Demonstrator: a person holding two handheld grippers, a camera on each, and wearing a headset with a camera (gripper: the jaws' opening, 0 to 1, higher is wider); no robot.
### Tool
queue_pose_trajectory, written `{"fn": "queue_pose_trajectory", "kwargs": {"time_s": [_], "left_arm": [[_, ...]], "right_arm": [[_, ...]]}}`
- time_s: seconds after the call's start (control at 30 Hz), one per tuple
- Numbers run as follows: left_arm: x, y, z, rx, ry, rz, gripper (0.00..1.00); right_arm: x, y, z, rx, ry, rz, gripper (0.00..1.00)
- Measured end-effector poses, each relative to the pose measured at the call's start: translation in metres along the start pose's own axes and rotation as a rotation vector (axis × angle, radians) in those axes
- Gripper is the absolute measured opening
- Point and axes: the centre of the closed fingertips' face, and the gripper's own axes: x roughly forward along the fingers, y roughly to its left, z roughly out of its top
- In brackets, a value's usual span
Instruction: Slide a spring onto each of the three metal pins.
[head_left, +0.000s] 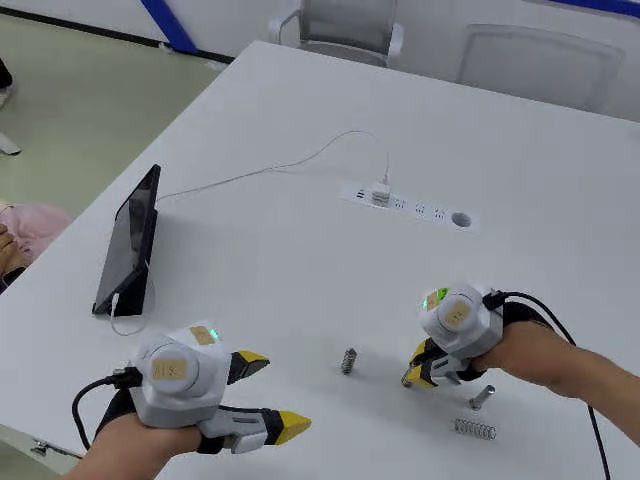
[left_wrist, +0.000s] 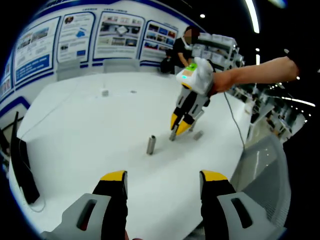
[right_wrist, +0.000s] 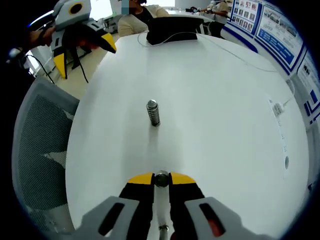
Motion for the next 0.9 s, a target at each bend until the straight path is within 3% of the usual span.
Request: {"fn": "queue_pose_trajectory", "kwargs": {"time_s": [0.2, 0.47, 0.9], "left_arm": [[-0.001, 0.000, 0.001, 0.001, -0.001, 0.002, 0.60], [-0.001, -0.001, 0.003, 0.004, -0.006, 0.000, 0.60], [-0.003, -0.010, 0.006, 0.014, -0.017, -0.009, 0.60]], "right_arm": [[0.002, 0.000, -0.001, 0.001, 0.002, -0.002, 0.14], [-0.011, -0.001, -0.001, 0.042, -0.022, -0.016, 0.29], [-0.036, 0.000, -0.007, 0.182, -0.124, -0.072, 0.42]]}}
